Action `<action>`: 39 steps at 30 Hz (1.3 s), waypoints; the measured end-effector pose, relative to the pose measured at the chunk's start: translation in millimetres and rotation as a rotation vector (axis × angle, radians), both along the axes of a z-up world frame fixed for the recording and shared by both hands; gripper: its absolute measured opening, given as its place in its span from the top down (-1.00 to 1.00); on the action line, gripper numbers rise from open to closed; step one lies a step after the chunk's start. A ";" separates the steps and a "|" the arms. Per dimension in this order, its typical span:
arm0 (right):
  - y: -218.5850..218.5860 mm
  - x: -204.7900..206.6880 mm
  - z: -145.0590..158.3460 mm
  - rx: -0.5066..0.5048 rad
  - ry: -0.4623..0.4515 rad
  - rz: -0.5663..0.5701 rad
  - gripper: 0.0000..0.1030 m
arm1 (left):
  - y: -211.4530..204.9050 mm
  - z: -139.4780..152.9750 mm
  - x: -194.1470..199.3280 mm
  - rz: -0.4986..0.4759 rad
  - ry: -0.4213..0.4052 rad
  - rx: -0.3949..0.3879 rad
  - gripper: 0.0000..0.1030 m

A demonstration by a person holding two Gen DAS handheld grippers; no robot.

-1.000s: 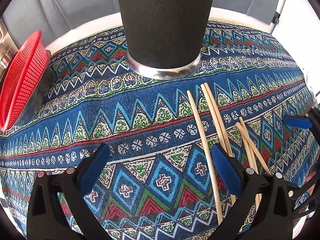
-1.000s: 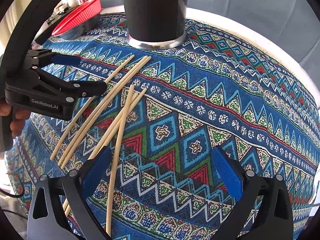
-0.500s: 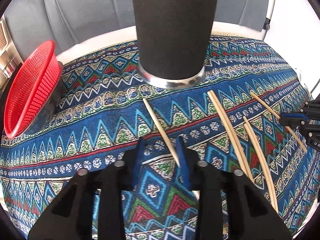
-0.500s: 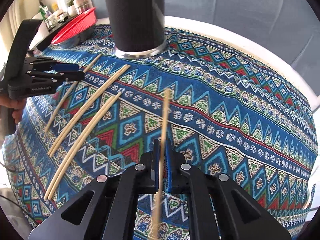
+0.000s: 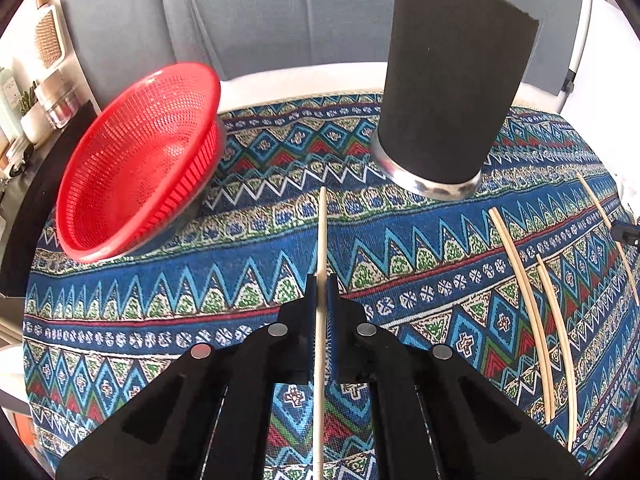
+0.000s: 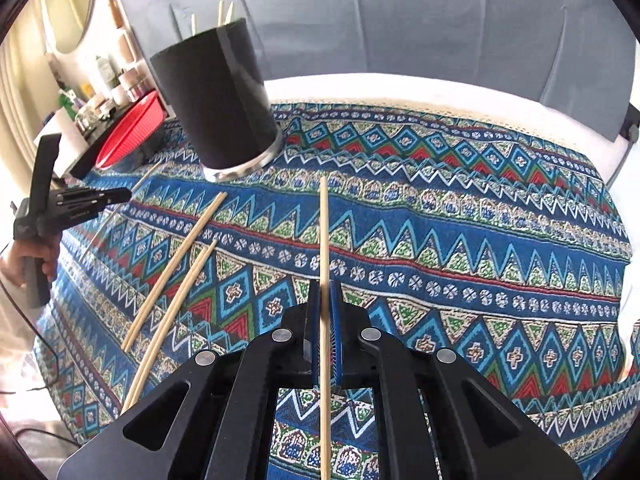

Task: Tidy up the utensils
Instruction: 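Raise both chopsticks over the black holder and open both tools to drop them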

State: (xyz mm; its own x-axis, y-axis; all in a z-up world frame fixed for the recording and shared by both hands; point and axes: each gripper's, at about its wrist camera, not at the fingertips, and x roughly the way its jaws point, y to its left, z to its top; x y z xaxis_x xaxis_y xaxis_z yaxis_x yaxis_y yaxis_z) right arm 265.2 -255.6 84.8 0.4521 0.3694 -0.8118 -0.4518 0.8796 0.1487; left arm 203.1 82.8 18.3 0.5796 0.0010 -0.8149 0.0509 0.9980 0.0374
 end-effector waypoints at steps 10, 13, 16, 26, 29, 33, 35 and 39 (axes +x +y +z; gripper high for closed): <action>-9.4 11.3 57.4 0.069 -0.104 -0.017 0.91 | 4.3 81.9 6.0 0.025 -0.153 0.041 0.91; -5.3 14.9 74.8 0.095 -0.135 -0.018 0.91 | 1.7 105.5 7.9 0.021 -0.203 0.067 0.91; 0.2 20.0 88.7 0.138 -0.158 -0.019 0.91 | -3.6 126.3 13.6 0.020 -0.252 0.086 0.90; 37.5 37.7 131.3 0.282 -0.262 0.019 0.91 | -8.0 180.1 23.5 -0.006 -0.415 0.020 0.90; 48.2 45.2 141.4 0.317 -0.282 0.034 0.91 | -7.6 190.0 29.6 -0.001 -0.452 -0.019 0.90; 65.3 55.1 154.6 0.345 -0.311 0.055 0.91 | -7.4 200.9 38.3 -0.032 -0.517 -0.123 0.90; 71.4 60.7 162.7 0.356 -0.327 0.063 0.91 | -8.5 204.5 42.6 -0.049 -0.551 -0.172 0.90; 81.0 69.3 175.3 0.370 -0.350 0.064 0.91 | -16.7 207.3 47.4 -0.130 -0.648 -0.270 0.90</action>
